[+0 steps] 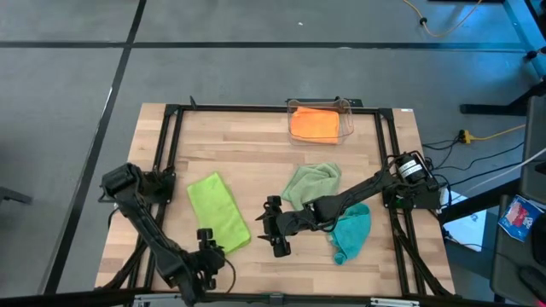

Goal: Fold microfiber towels
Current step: Fold the light green microfiber towel

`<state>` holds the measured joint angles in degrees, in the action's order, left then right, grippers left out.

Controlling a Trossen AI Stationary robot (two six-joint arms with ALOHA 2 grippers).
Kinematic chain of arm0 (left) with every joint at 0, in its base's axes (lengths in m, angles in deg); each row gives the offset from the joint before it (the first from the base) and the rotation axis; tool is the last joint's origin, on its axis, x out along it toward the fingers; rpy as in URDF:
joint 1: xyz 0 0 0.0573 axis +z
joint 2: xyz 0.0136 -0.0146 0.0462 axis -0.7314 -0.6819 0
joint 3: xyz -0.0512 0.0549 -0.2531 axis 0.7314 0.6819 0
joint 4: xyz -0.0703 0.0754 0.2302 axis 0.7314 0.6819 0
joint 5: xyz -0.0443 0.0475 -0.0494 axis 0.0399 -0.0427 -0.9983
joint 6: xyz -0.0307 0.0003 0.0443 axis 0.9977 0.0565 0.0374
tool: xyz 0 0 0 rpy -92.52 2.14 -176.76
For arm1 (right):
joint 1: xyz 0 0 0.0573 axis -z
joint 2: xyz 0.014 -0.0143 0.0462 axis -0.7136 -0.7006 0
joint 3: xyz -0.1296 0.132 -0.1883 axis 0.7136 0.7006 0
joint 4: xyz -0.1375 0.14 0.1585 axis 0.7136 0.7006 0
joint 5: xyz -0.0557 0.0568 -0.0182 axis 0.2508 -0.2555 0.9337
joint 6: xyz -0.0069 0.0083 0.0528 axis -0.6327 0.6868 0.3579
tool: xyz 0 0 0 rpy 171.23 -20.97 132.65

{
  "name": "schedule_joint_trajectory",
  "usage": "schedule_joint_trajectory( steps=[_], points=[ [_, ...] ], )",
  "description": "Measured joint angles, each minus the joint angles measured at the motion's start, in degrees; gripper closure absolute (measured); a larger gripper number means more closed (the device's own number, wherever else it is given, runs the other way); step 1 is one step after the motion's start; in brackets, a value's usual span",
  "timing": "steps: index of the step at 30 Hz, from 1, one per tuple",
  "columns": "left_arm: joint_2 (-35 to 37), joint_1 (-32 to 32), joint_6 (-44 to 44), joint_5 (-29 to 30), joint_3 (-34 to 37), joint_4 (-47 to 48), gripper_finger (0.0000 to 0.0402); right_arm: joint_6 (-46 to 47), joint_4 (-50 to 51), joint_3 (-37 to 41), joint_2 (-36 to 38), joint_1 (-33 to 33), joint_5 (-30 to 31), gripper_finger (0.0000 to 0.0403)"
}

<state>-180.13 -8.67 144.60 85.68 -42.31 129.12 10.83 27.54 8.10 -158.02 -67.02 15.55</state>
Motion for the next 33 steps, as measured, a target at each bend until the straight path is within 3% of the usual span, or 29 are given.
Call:
schedule_joint_trajectory(
  steps=[9,19,24,30,33],
  points=[
    [-0.09,0.55,-0.24,-1.59,0.04,-3.73,0.0239,-0.65,-1.32,-0.13,-0.81,-0.02,-1.05,0.0147],
    [-0.09,1.75,0.07,-2.47,0.05,-4.12,0.0239,-5.55,-7.68,-0.93,-8.32,-0.02,-6.02,0.0147],
    [-0.09,1.77,0.13,-2.51,0.07,-4.35,0.0239,-8.7,-6.56,-7.13,-13.35,-0.02,-6.09,0.0147],
    [-0.09,1.62,0.13,-2.58,0.07,-4.83,0.0239,-10.84,2.74,-15.92,-19.22,-0.02,-5.98,0.0147],
    [-0.09,1.62,0.17,-2.96,0.07,-5.24,0.0239,-10.93,7.47,-19.4,-21.49,-0.06,-2.32,0.0147]
  ],
)
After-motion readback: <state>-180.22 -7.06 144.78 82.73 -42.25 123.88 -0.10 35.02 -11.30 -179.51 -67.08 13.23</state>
